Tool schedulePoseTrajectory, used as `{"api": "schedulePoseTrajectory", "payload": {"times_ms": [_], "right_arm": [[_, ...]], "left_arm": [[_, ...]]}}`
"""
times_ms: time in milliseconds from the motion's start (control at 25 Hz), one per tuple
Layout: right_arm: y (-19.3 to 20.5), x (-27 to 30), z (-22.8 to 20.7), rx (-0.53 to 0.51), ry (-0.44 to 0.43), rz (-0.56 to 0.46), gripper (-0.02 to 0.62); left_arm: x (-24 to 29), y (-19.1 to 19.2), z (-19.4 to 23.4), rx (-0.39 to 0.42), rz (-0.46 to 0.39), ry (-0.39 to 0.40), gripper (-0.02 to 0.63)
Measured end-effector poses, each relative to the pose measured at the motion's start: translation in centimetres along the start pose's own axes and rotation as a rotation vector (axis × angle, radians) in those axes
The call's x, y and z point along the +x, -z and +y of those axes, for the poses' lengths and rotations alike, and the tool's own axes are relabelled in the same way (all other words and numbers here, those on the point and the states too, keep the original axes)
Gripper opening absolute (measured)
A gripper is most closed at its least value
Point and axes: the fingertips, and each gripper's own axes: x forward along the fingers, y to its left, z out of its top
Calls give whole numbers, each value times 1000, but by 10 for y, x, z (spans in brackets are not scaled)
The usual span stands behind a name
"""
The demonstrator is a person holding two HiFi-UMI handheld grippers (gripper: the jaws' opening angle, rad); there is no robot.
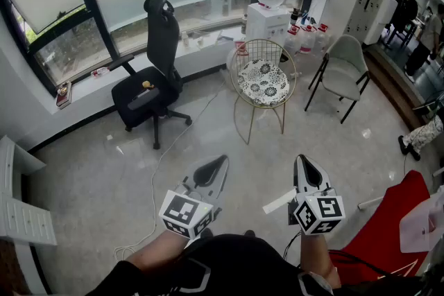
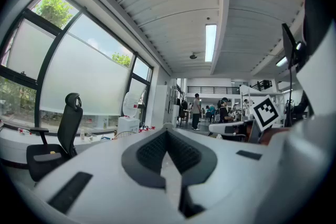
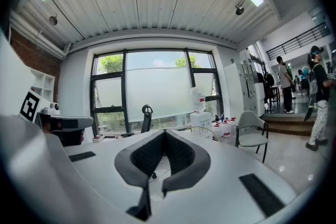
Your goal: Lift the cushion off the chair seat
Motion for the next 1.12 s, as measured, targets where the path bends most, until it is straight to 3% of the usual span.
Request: {"api": "schedulePoseTrajectory", "payload": {"times_ms": [520, 680, 1120], "right_arm": [[-1, 1, 3, 28, -3, -18, 8], [1, 8, 10, 32, -4, -18, 8], [6, 18, 44, 37, 30, -43, 8]], "left_arm": [[3, -6, 11, -16, -12, -23, 8], [-3, -10, 24, -13, -38, -69, 8], [-21, -2, 68, -43, -53, -63, 8]]}}
